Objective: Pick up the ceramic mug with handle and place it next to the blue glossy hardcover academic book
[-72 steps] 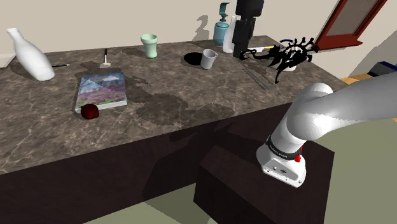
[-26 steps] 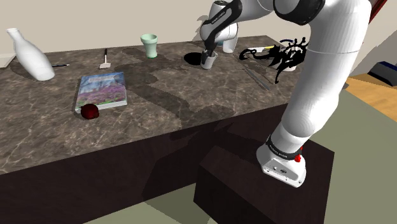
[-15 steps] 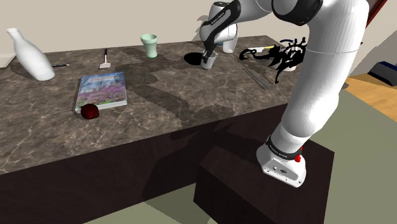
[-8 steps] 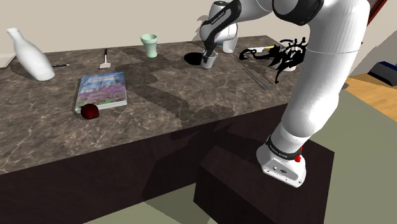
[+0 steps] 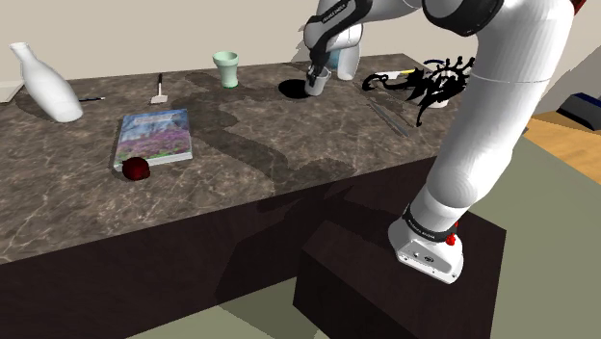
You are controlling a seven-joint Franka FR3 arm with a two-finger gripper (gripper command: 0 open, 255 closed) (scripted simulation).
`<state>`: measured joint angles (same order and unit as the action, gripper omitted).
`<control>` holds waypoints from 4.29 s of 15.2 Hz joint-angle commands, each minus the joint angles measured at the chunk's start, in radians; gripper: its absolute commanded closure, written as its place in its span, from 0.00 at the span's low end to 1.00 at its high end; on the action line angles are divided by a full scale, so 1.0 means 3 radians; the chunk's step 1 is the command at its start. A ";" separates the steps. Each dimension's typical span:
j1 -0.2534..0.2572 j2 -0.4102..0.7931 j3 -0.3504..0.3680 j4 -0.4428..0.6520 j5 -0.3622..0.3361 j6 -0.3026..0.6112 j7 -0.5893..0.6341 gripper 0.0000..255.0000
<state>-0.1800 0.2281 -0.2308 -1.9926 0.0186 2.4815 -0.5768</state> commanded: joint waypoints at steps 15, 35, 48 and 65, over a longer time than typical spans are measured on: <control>0.0023 -0.0294 -0.0023 0.0363 -0.0088 -0.0650 0.0038 1.00; 0.0367 -0.0771 0.0238 0.0329 -0.0398 -0.1123 0.0754 1.00; 0.0843 -0.0935 0.0782 0.0173 -0.0668 -0.1269 0.1877 1.00; 0.1516 -0.0328 0.1427 0.0986 -0.0977 -0.1756 0.3222 1.00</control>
<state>0.2602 0.1095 0.1868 -1.7236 -0.2666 1.9675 0.3640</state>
